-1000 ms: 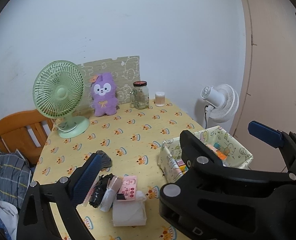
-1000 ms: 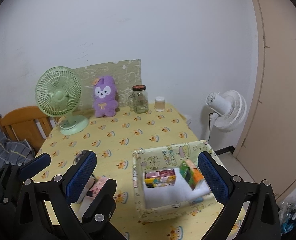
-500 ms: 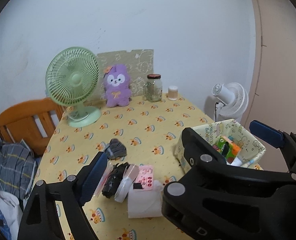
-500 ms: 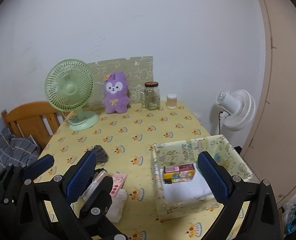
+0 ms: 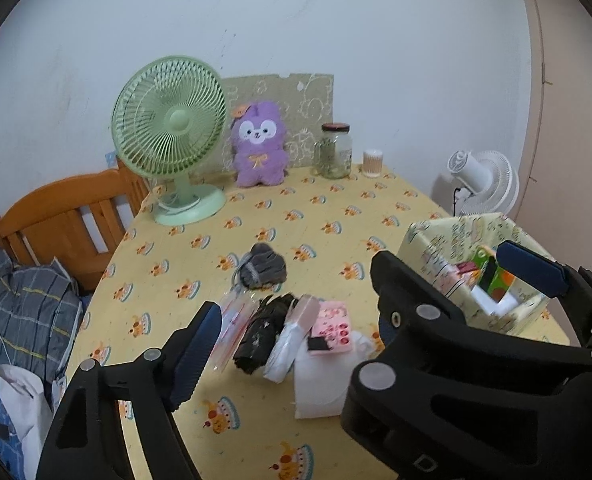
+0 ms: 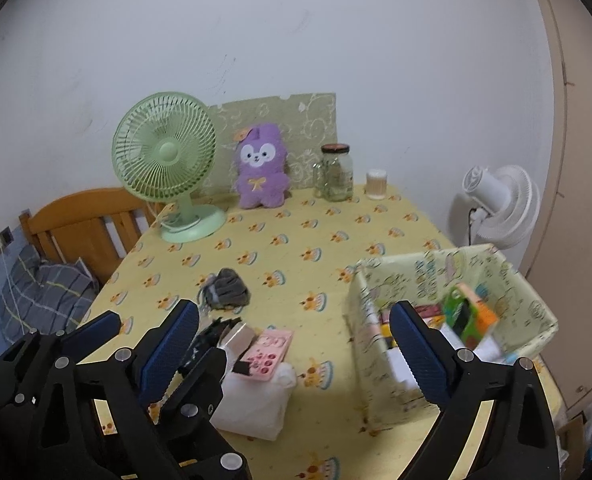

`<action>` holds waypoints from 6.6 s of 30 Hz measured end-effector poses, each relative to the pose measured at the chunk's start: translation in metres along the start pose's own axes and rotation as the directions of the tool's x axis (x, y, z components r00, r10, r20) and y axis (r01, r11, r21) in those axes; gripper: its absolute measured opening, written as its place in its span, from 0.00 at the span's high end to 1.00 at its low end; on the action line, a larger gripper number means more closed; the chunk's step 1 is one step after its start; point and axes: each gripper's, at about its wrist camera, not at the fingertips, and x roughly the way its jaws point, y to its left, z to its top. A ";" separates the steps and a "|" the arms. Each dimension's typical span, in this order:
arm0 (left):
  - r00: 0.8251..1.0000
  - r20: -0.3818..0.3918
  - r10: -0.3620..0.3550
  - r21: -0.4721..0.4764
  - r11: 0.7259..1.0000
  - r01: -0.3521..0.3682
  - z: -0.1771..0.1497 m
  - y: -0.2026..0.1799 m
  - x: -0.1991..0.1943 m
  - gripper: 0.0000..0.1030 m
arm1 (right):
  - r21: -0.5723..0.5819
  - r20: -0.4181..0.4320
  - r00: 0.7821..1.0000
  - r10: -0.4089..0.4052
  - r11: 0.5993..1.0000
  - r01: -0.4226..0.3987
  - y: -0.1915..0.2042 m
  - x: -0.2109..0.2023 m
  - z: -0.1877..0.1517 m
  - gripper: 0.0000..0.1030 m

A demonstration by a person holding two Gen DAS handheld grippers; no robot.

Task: Organize soft objects

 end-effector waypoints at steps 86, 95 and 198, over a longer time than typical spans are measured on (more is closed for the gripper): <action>0.984 -0.160 0.079 -0.066 0.994 -0.090 -0.013 0.063 0.081 0.83 | 0.018 -0.246 0.962 0.115 0.993 -0.115 0.044 0.116 -0.021 0.88; 0.991 -0.116 0.067 -0.070 0.995 -0.075 -0.001 0.054 0.059 0.83 | 0.011 -0.202 0.973 0.108 0.994 -0.108 0.039 0.092 -0.006 0.88; 0.995 0.031 -0.090 -0.006 0.996 0.090 0.059 -0.154 0.034 0.83 | -0.028 0.017 0.999 -0.047 0.998 0.048 -0.162 0.002 0.054 0.88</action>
